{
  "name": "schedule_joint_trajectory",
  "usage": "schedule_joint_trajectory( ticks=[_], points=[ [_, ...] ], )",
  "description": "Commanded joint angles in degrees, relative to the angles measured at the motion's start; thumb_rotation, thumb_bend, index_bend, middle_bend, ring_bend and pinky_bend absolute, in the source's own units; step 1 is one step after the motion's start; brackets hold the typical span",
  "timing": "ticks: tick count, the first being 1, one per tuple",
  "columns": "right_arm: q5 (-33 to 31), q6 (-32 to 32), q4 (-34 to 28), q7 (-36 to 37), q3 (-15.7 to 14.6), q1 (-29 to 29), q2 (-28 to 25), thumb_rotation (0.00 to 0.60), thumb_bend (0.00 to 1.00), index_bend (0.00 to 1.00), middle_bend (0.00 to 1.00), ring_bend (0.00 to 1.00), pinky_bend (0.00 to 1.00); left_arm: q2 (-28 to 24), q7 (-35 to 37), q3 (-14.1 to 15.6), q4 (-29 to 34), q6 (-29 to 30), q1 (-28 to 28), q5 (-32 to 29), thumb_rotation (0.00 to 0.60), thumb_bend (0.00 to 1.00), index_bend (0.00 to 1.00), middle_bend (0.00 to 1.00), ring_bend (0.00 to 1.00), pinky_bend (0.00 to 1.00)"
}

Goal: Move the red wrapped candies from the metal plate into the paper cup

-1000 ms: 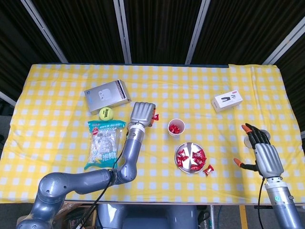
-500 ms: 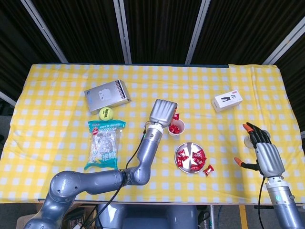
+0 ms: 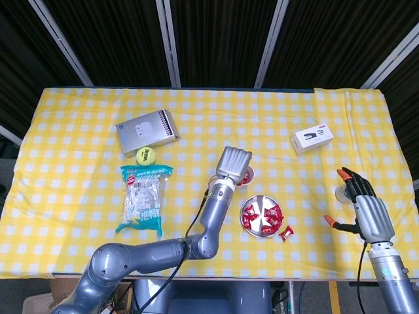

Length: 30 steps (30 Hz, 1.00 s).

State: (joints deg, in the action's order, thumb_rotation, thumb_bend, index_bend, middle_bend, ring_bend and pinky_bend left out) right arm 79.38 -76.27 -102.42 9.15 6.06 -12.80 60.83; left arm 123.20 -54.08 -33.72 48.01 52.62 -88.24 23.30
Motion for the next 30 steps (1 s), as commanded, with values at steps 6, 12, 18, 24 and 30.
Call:
schedule_joint_trajectory(
  ticks=[6,12,18,24,30],
  points=[
    [0.44,-0.26,0.19,-0.40,-0.03,0.21,0.15,0.600,0.25,0.00,0.06,0.00,0.09,-3.25,4.23,-2.27,5.24,4.70,1.26,3.48,0.600,0.16,0.39,1.00,1.00,0.95],
    [0.22,-0.68,0.42,-0.68,0.27,0.47,0.15,0.600,0.25,0.00,0.06,0.00,0.09,-13.67,6.72,-2.60,21.32,13.44,8.19,9.37,0.600,0.15,0.34,0.85,0.87,0.82],
    [-0.43,-0.67,0.86,-1.70,0.63,0.46,0.42,0.600,0.25,0.00,0.06,0.00,0.09,-29.64,6.47,1.77,44.96,23.22,21.97,15.29,0.600,0.13,0.17,0.51,0.56,0.47],
    [-1.13,-0.71,0.79,-3.33,1.22,0.20,0.86,0.600,0.25,0.00,0.06,0.00,0.09,-44.64,11.16,10.49,63.21,30.57,37.70,22.87,0.600,0.10,0.00,0.13,0.18,0.17],
    [0.22,-0.62,-0.53,-6.22,0.79,-0.22,1.44,0.600,0.25,0.00,0.06,0.00,0.09,-55.02,21.82,23.62,70.51,37.21,53.35,35.96,0.600,0.08,0.00,0.00,0.00,0.00]
  ],
)
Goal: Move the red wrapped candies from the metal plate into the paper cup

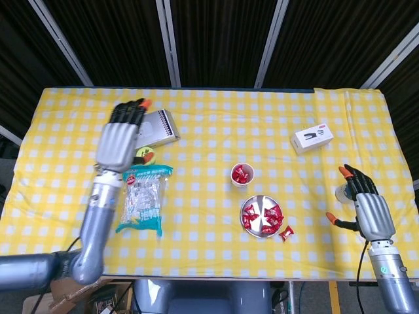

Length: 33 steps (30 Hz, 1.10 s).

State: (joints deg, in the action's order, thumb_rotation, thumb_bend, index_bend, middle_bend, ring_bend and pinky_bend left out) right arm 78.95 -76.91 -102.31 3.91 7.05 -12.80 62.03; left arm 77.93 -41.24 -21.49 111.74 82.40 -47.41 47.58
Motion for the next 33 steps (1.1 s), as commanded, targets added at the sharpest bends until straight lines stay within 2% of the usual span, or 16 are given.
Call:
schedule_joint_trajectory(
  ticks=[1,5,8,9,11,12,14,15,17,20,22,27,33],
  points=[
    [0.89,0.07,-0.97,-1.32,-0.27,-0.29,0.28,0.600,0.25,0.00,0.06,0.00,0.09,-10.57,10.40,13.28,6.65,8.45,14.38,13.93,0.600,0.08,0.00,0.00,0.00,0.00],
    [1.89,0.28,-2.64,-2.91,-0.56,-0.64,0.43,0.600,0.25,0.00,0.06,0.00,0.09,-12.09,17.46,20.98,2.70,14.78,22.96,24.20,0.600,0.08,0.00,0.00,0.00,0.00],
    [2.84,0.13,-3.30,-4.40,-0.78,-0.83,0.69,0.600,0.25,0.00,0.06,0.02,0.11,-11.50,21.81,24.67,-1.48,18.71,28.09,28.57,0.600,0.08,0.00,0.00,0.00,0.00],
    [3.30,0.07,-3.59,-4.97,-0.94,-0.87,0.79,0.600,0.25,0.01,0.10,0.08,0.17,-11.00,23.44,25.82,-3.24,19.76,29.94,29.45,0.600,0.08,0.00,0.00,0.00,0.00],
    [3.70,-0.05,-4.01,-5.75,-1.15,-0.84,0.86,0.600,0.25,0.04,0.25,0.26,0.36,-10.24,25.98,27.06,-5.65,20.67,32.25,29.93,0.600,0.08,0.00,0.00,0.00,0.00],
    [4.05,-0.04,-4.35,-6.50,-1.34,-0.87,0.92,0.600,0.25,0.07,0.38,0.41,0.52,-9.67,27.91,27.56,-7.45,21.07,33.63,30.12,0.600,0.08,0.00,0.00,0.00,0.00],
    [4.51,0.25,-4.74,-7.64,-1.62,-1.06,1.06,0.600,0.25,0.13,0.57,0.62,0.73,-9.19,29.82,28.01,-9.35,21.05,34.94,29.77,0.600,0.08,0.00,0.00,0.00,0.00],
    [4.74,0.76,-5.11,-8.38,-1.91,-1.28,1.16,0.600,0.25,0.17,0.64,0.69,0.79,-8.92,30.99,28.09,-10.54,21.03,35.56,29.81,0.600,0.08,0.00,0.00,0.00,0.00],
    [4.76,2.71,-6.53,-10.47,-2.70,-2.00,1.46,0.600,0.25,0.23,0.73,0.77,0.85,-8.47,32.95,28.07,-12.98,20.84,36.46,30.51,0.600,0.08,0.00,0.00,0.00,0.00],
    [4.64,5.37,-7.47,-14.88,-3.65,-3.25,3.11,0.600,0.25,0.30,0.82,0.84,0.90,-8.07,34.29,27.89,-15.34,20.64,37.04,32.32,0.600,0.08,0.00,0.00,0.00,0.00],
    [3.65,7.38,-7.07,-19.04,-4.11,-4.29,5.39,0.600,0.25,0.33,0.84,0.86,0.91,-7.82,34.87,27.82,-16.99,20.51,37.46,33.46,0.600,0.08,0.00,0.00,0.00,0.00],
    [-3.84,10.79,-5.38,-27.04,-4.04,-5.80,12.20,0.600,0.25,0.36,0.85,0.87,0.91,-7.61,36.34,27.17,-18.46,18.90,38.22,34.23,0.600,0.08,0.00,0.00,0.00,0.00],
    [-9.02,11.05,-2.99,-32.04,-4.16,-6.32,17.51,0.600,0.25,0.38,0.85,0.87,0.91,-7.78,37.63,26.40,-19.46,17.49,38.89,35.27,0.600,0.08,0.00,0.00,0.00,0.00]
  ],
)
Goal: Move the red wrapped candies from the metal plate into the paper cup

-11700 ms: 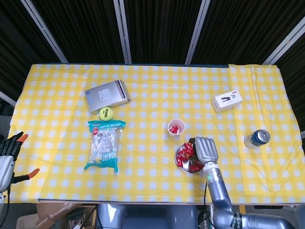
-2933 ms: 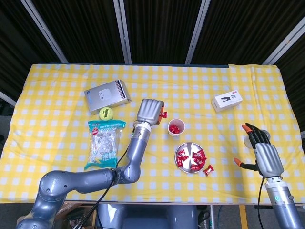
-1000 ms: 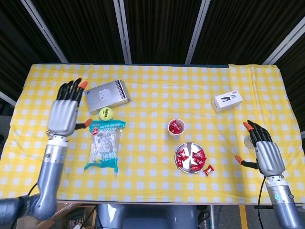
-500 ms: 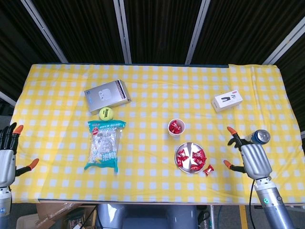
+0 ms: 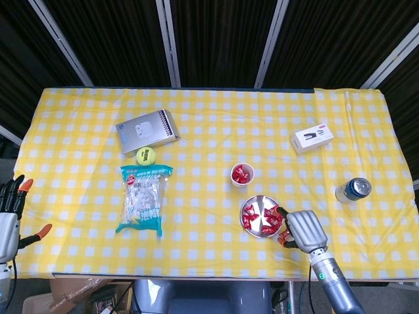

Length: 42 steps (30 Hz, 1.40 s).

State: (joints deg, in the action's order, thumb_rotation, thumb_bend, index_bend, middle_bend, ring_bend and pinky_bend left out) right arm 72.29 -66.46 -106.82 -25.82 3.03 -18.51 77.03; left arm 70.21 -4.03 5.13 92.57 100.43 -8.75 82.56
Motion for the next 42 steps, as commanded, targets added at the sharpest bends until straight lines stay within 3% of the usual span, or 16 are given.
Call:
schedule_joint_trajectory(
  ticks=[1,11,22,42],
  points=[
    [-3.15,0.57,2.07,-2.77,-0.12,-0.65,3.19,0.600,0.25,0.38,0.85,0.87,0.91,-0.14,0.60,-0.31,-0.42,-0.87,0.38,0.42,0.600,0.08,0.00,0.00,0.00,0.00],
    [-6.22,-0.44,6.72,-3.67,-0.30,-0.42,6.54,0.600,0.25,0.42,0.85,0.87,0.91,-0.71,1.22,-1.62,-0.28,-2.35,1.51,1.43,0.600,0.08,0.00,0.00,0.00,0.00],
    [-5.51,-2.97,6.65,-4.15,-0.82,0.41,6.61,0.600,0.25,0.48,0.85,0.87,0.91,-0.98,1.41,-3.10,0.62,-3.75,2.42,2.10,0.600,0.08,0.00,0.00,0.00,0.00],
    [-8.22,-1.40,9.89,-4.90,-1.35,0.07,7.58,0.600,0.25,0.48,0.85,0.87,0.91,-1.16,1.71,-4.99,0.37,-5.52,3.84,2.84,0.600,0.08,0.00,0.00,0.00,0.00]
  ],
)
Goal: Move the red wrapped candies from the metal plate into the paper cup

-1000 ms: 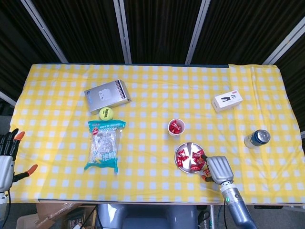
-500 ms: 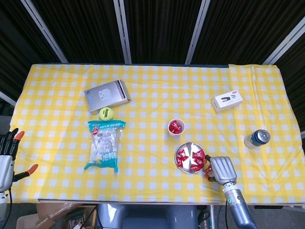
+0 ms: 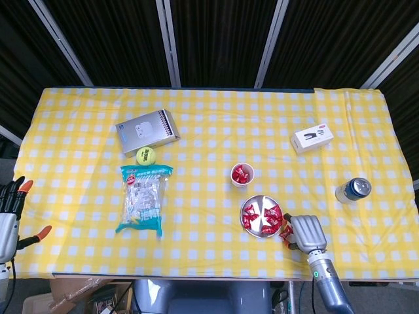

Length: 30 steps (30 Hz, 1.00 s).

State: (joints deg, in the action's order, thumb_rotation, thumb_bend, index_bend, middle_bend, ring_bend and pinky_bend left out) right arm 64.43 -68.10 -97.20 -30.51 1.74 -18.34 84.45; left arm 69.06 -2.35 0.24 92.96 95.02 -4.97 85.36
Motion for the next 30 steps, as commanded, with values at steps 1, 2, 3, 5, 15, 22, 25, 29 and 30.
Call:
schedule_joint_trajectory(
  ticks=[1,2,3,5,15,22,25,29,30],
  points=[
    [-0.58,0.37,0.40,-0.30,-0.05,-0.13,0.22,0.600,0.25,0.48,0.85,0.87,0.91,-0.02,-0.02,-0.18,0.03,-0.19,0.07,0.09,0.600,0.08,0.00,0.00,0.00,0.00],
    [-0.88,0.54,0.57,-0.42,-0.05,-0.20,0.28,0.600,0.25,0.48,0.85,0.87,0.91,-0.03,-0.10,-0.28,0.11,-0.29,0.10,0.15,0.600,0.08,0.00,0.00,0.00,0.00],
    [-1.11,0.66,0.65,-0.47,-0.02,-0.25,0.35,0.600,0.25,0.49,0.85,0.87,0.91,-0.03,-0.24,-0.38,0.19,-0.39,0.13,0.19,0.600,0.08,0.00,0.00,0.00,0.00],
    [-1.44,0.80,0.82,-0.55,0.02,-0.33,0.45,0.600,0.27,0.50,0.85,0.87,0.91,-0.05,-0.34,-0.55,0.28,-0.58,0.19,0.20,0.600,0.08,0.00,0.00,0.00,0.00],
    [-2.19,1.24,1.22,-0.14,0.00,-0.52,0.77,0.600,0.57,0.59,0.85,0.87,0.91,-0.08,-0.91,-1.29,0.87,-1.26,0.50,0.37,0.600,0.08,0.00,0.00,0.00,0.00],
    [-1.21,0.49,-0.14,0.38,0.16,-0.52,0.17,0.600,0.63,0.61,0.85,0.87,0.91,-0.16,-0.99,-1.60,1.11,-1.68,0.72,0.46,0.600,0.08,0.00,0.00,0.00,0.00],
    [-1.00,0.23,-0.89,0.37,0.34,-0.61,-0.24,0.600,0.63,0.61,0.85,0.87,0.91,-0.19,-0.91,-1.71,1.13,-1.84,0.82,0.51,0.600,0.08,0.00,0.00,0.00,0.00],
    [-0.64,-0.65,-3.14,0.31,1.69,-1.10,-1.62,0.600,0.63,0.61,0.85,0.87,0.91,-0.22,-0.66,-1.87,0.95,-1.91,1.04,0.65,0.600,0.08,0.00,0.00,0.00,0.00],
    [-0.59,-0.87,-3.80,0.31,2.20,-1.30,-2.06,0.600,0.63,0.61,0.85,0.87,0.91,-0.23,-0.52,-1.88,0.85,-1.93,1.11,0.64,0.600,0.08,0.00,0.00,0.00,0.00]
  ],
)
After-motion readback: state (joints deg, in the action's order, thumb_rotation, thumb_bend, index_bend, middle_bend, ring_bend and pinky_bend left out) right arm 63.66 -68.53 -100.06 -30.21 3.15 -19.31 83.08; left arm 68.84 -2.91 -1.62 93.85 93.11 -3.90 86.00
